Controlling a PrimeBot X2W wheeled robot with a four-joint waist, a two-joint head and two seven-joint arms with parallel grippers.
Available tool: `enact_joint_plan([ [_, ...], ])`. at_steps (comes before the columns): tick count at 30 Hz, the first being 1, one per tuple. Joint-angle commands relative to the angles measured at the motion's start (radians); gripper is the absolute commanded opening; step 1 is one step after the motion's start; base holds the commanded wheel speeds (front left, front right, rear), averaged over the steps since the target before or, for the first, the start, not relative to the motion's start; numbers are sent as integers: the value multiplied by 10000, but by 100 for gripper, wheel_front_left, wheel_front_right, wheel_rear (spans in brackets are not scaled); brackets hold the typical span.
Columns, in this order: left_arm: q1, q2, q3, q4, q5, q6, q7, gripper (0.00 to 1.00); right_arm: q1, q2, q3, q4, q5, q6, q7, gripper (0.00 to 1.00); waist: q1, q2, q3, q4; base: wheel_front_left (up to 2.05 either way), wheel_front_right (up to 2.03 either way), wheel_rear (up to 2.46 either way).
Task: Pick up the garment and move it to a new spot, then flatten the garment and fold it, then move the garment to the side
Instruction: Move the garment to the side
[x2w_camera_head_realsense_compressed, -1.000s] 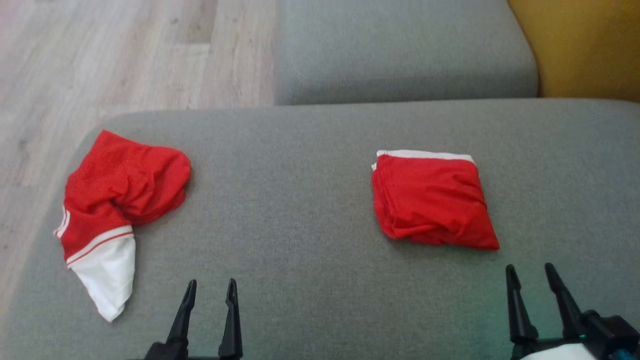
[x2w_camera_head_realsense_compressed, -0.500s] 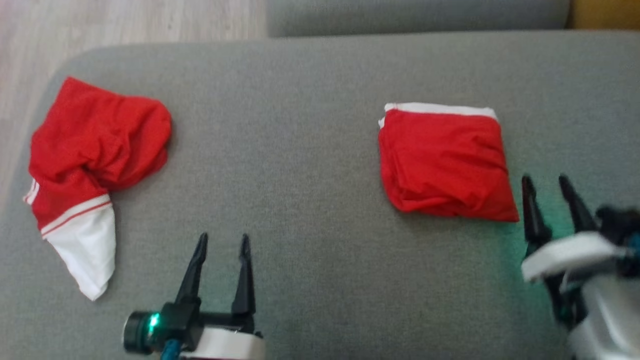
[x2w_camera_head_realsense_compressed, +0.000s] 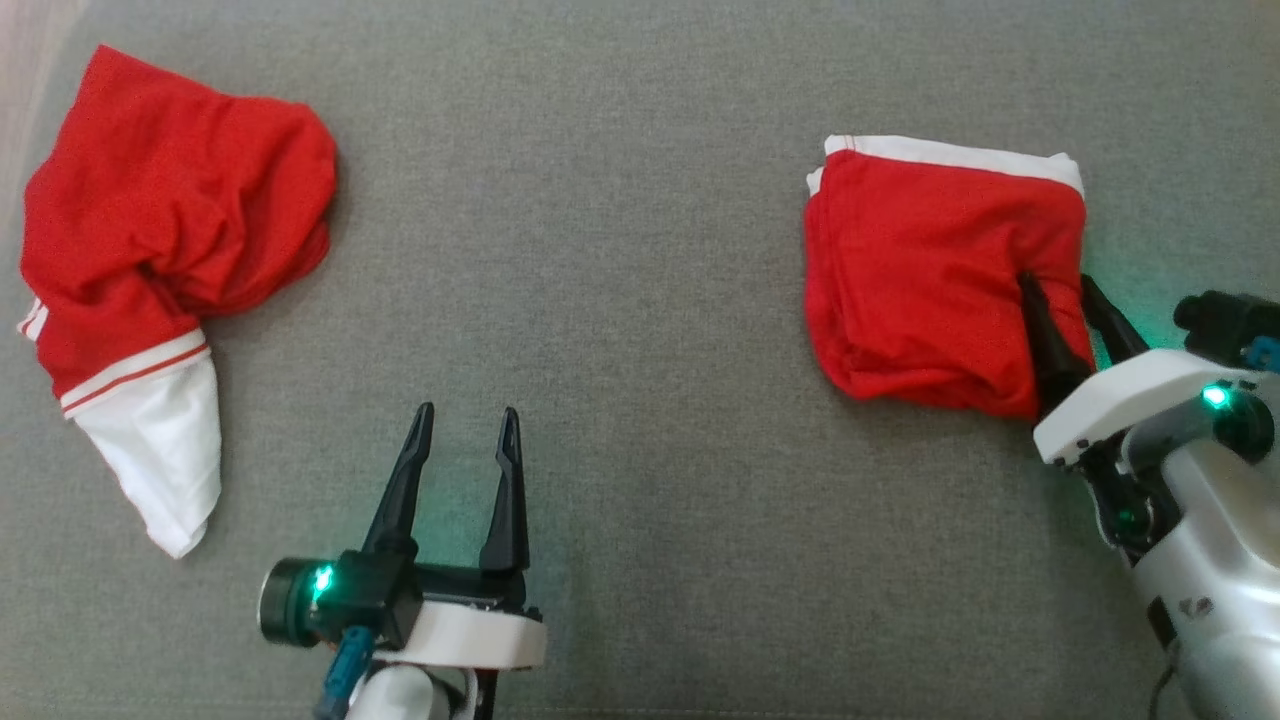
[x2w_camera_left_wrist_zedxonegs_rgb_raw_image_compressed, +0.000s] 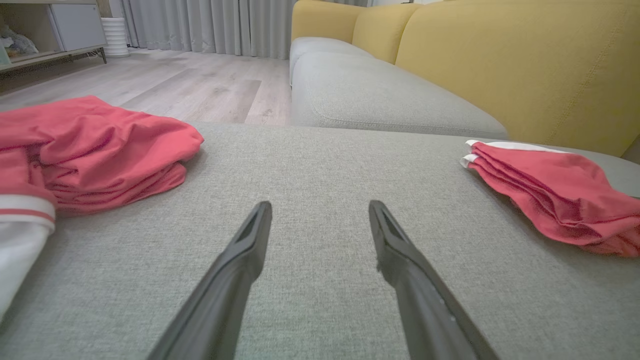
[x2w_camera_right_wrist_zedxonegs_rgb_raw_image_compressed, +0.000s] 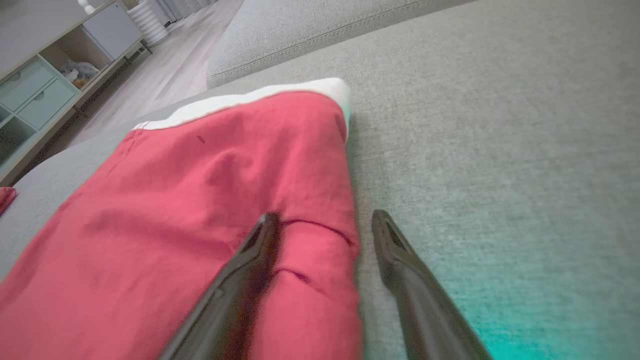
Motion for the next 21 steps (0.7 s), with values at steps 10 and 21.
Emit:
enact_joint_plan([
  [10,-564,-22,440,-465,103,100,-51,100,-1039,-2274,1311,68,143,-7,-450,0,-3,0,822,-822,0,0,0],
  [21,-1567,-22,381,-594,412,-46,-51,100,-1777,-5709,1128,636,-171,-7,-562,0,-3,0,2241,-1354,0,0,0],
])
